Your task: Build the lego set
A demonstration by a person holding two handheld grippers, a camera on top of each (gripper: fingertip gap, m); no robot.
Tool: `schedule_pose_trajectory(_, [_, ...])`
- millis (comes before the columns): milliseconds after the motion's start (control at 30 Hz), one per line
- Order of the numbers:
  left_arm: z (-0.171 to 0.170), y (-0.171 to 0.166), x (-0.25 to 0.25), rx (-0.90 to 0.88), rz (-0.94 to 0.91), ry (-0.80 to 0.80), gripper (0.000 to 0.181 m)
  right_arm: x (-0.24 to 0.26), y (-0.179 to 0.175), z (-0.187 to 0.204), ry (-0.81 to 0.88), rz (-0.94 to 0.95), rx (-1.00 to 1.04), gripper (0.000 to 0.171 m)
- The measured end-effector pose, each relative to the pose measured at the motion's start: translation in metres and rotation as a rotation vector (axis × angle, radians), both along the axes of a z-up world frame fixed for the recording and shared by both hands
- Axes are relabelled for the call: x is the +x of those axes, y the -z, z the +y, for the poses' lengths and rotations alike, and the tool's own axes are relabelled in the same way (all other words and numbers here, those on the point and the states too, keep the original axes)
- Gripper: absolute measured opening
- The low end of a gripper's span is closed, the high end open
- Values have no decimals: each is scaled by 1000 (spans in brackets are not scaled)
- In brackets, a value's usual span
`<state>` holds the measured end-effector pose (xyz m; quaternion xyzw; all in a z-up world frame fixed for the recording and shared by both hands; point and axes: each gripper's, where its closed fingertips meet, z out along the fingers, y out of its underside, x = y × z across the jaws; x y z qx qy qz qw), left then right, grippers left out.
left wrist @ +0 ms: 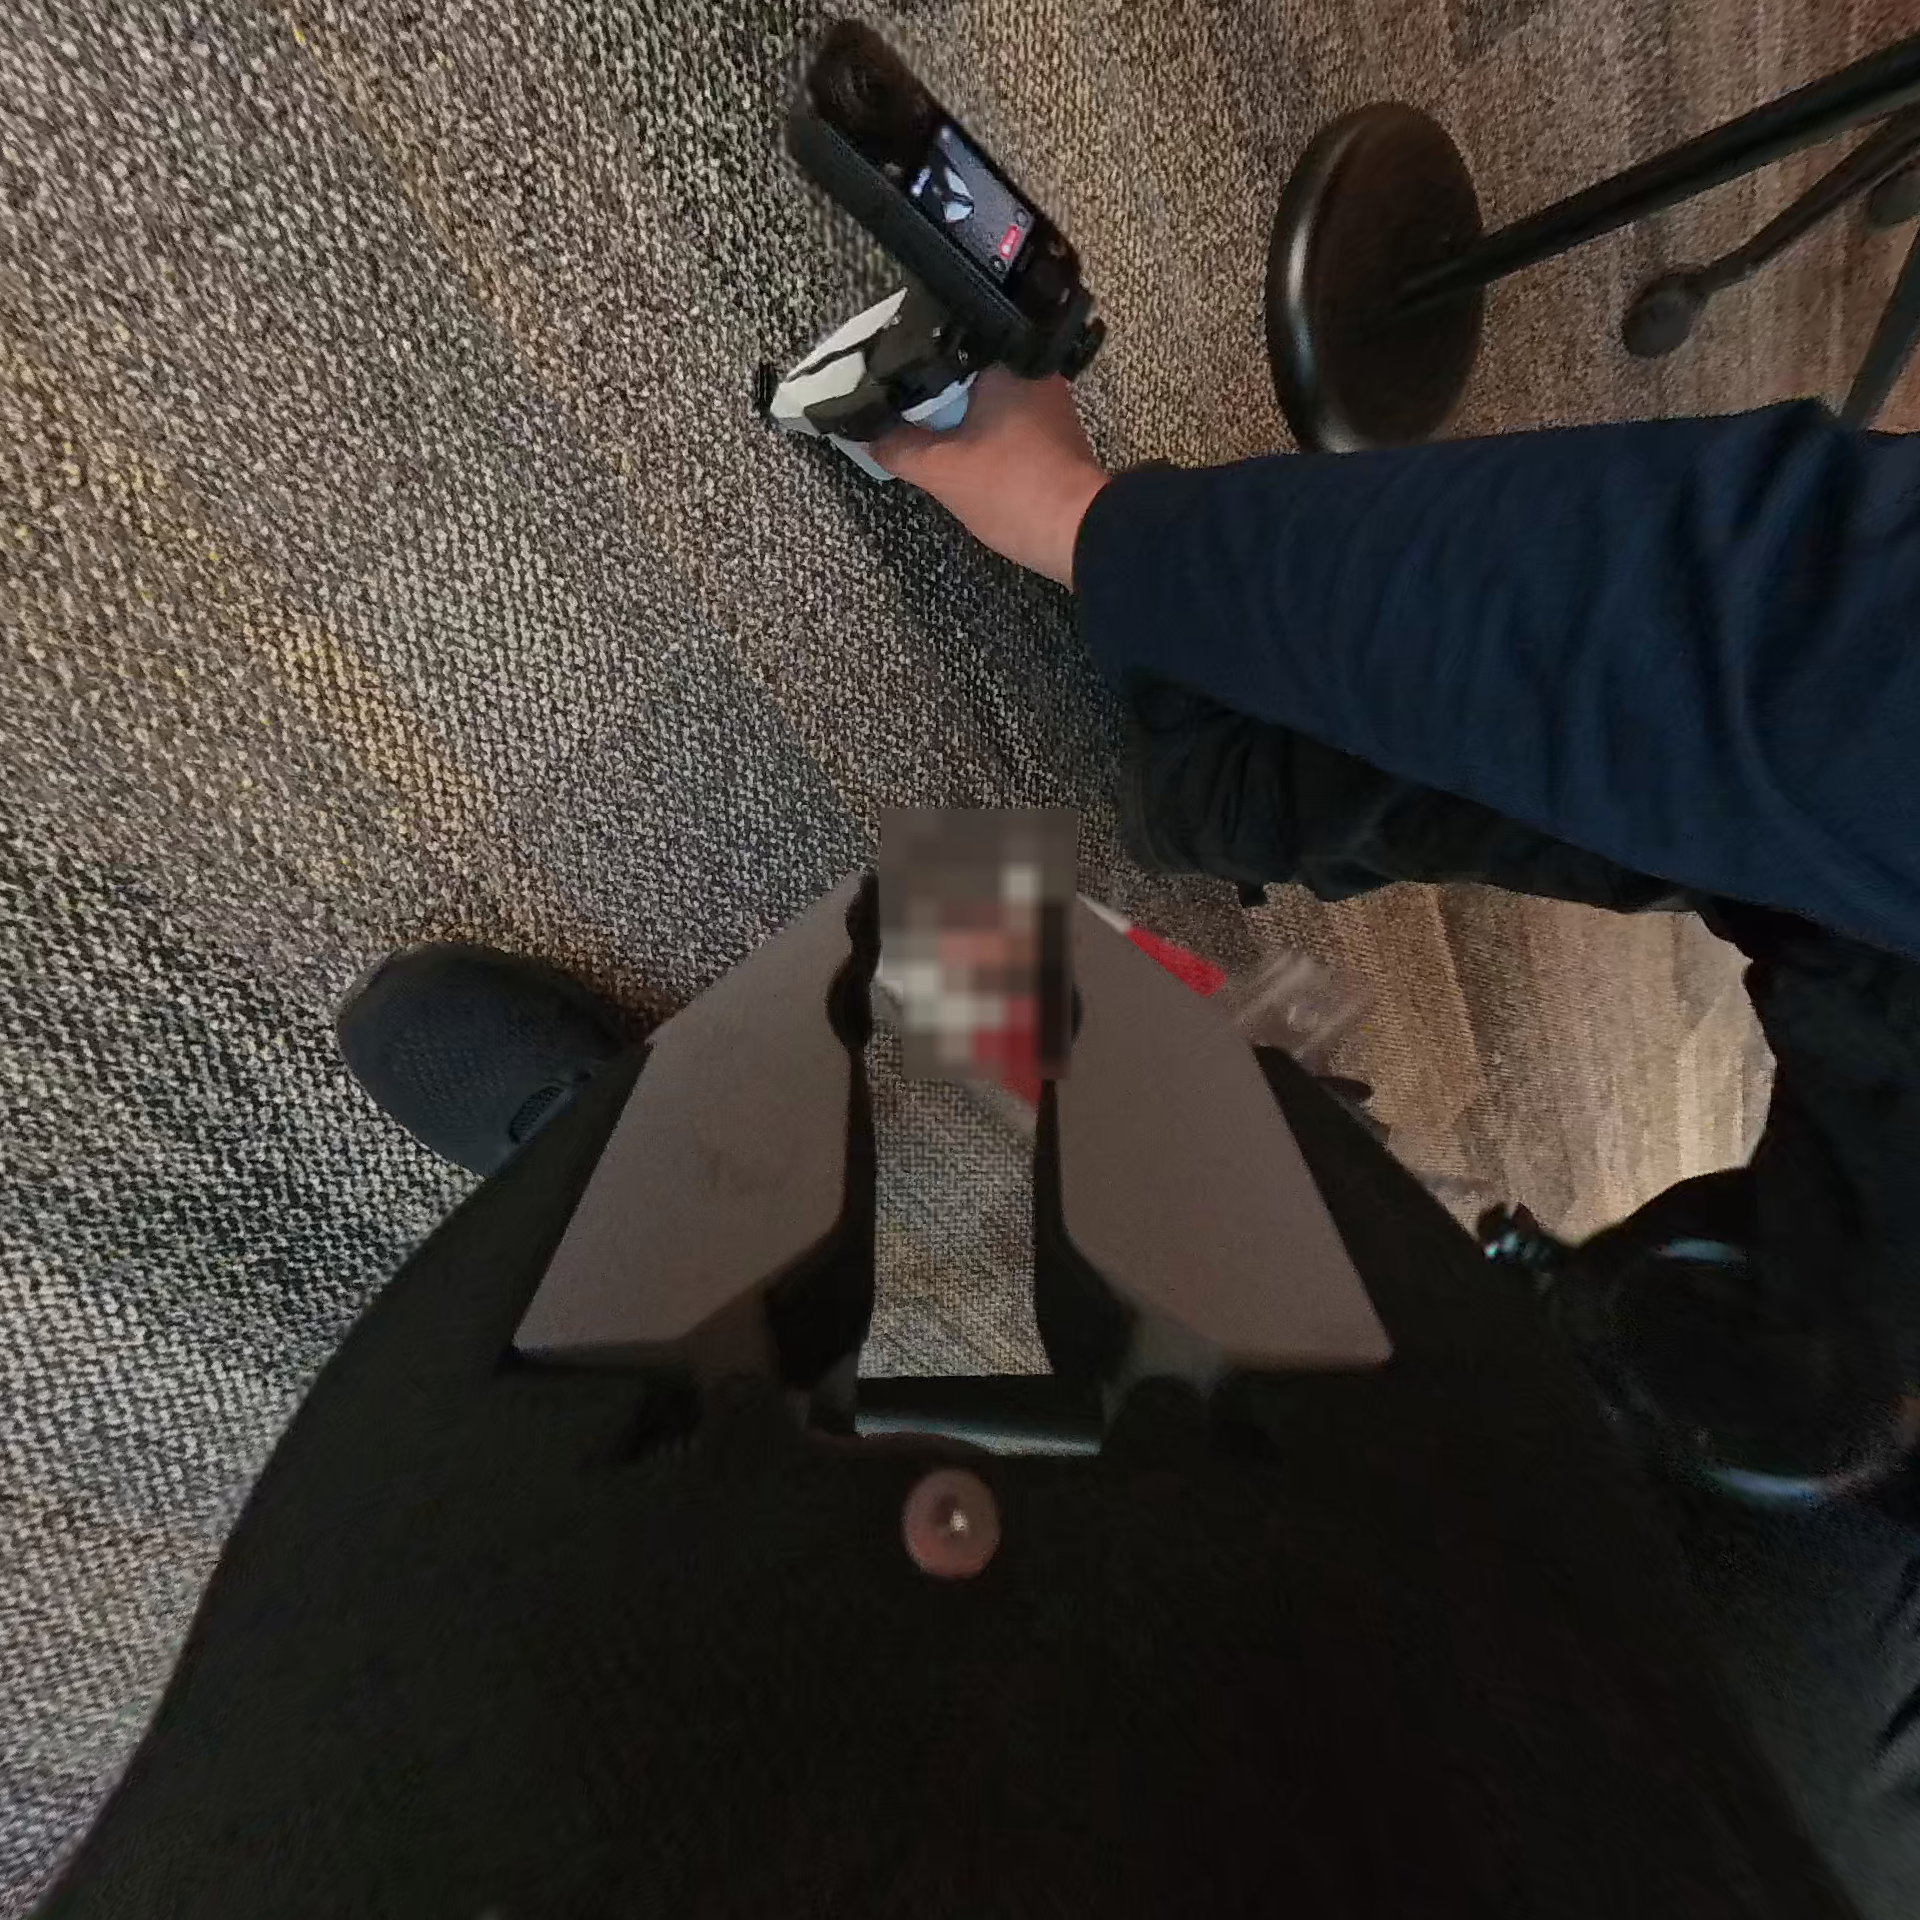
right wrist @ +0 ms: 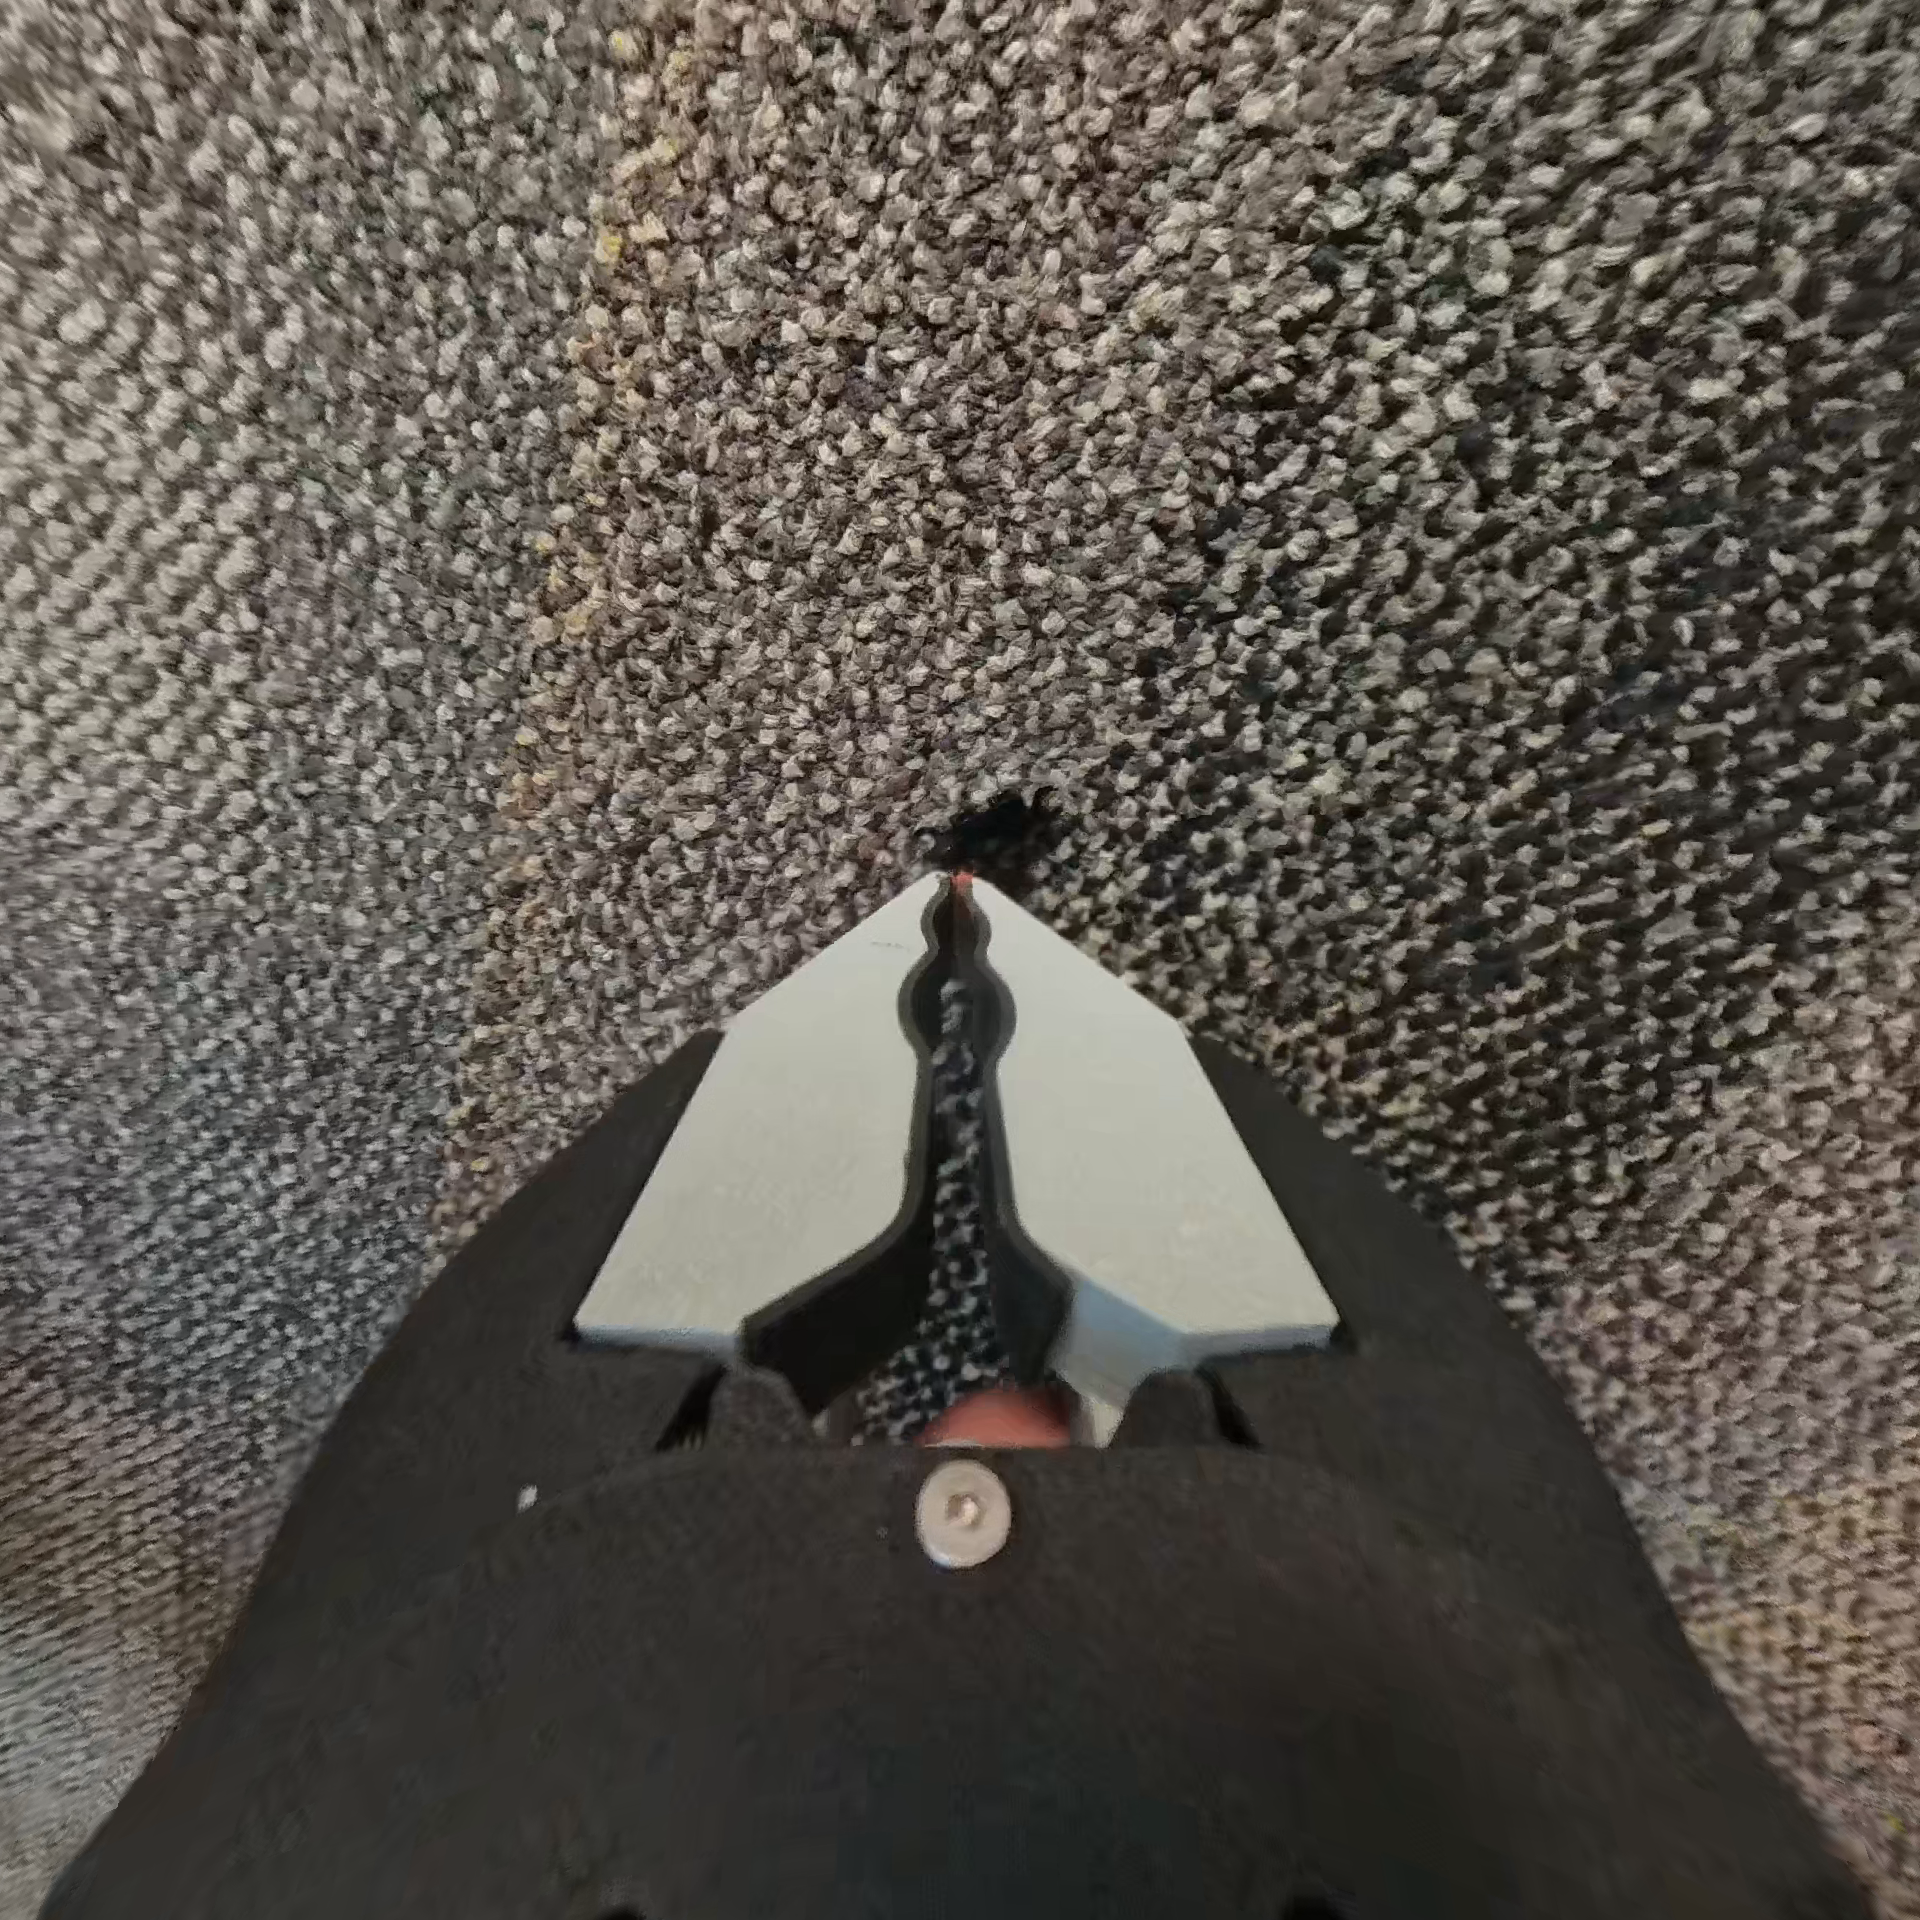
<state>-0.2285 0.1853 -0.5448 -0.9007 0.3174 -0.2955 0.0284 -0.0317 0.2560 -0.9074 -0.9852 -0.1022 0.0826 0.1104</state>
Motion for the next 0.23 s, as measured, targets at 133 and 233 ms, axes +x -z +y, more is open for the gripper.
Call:
schedule_pose_trajectory(133, [2,0,-2,2,1,7,25,1,-3,-4,77,-3,16,1])
schedule_pose_trajectory(233, [3,0,-4,-4,-9,-3,25,2,-1,-4,134,-28,35,13])
